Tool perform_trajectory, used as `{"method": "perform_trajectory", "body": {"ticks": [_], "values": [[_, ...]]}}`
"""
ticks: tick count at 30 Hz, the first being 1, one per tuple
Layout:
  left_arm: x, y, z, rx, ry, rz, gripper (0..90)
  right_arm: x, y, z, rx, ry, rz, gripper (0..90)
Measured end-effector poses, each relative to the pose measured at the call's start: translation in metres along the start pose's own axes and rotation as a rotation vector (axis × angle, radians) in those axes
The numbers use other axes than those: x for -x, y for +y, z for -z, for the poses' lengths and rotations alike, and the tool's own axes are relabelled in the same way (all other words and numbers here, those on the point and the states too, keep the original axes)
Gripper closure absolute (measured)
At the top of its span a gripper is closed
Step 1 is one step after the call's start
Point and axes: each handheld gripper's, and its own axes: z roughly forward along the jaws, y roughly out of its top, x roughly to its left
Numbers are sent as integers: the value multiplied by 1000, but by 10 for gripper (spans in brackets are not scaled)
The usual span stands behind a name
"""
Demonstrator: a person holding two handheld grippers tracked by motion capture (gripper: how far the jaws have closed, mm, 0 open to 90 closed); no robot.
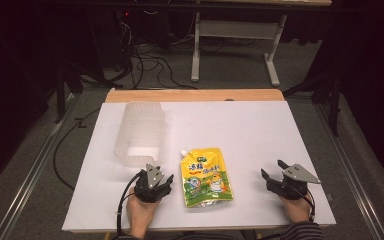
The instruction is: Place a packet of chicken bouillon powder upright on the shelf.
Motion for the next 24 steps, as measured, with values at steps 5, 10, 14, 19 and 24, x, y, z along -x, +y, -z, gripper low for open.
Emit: {"method": "perform_trajectory", "body": {"ticks": [5, 10, 14, 19, 24], "values": [[-1, 0, 0, -5, -11, 7, 433, 0, 0, 0, 0, -2, -2, 304], [-1, 0, 0, -2, -13, 3, 427, 0, 0, 0, -1, 0, 0, 303], [-1, 0, 0, -1, -17, 8, 422, -1, 0, 0, -1, -2, -4, 303], [-2, 0, 0, 5, -22, 15, 401, -1, 0, 0, -5, 0, 3, 303], [-1, 0, 1, 10, -25, 1, 390, -1, 0, -1, -5, -1, 7, 303]]}}
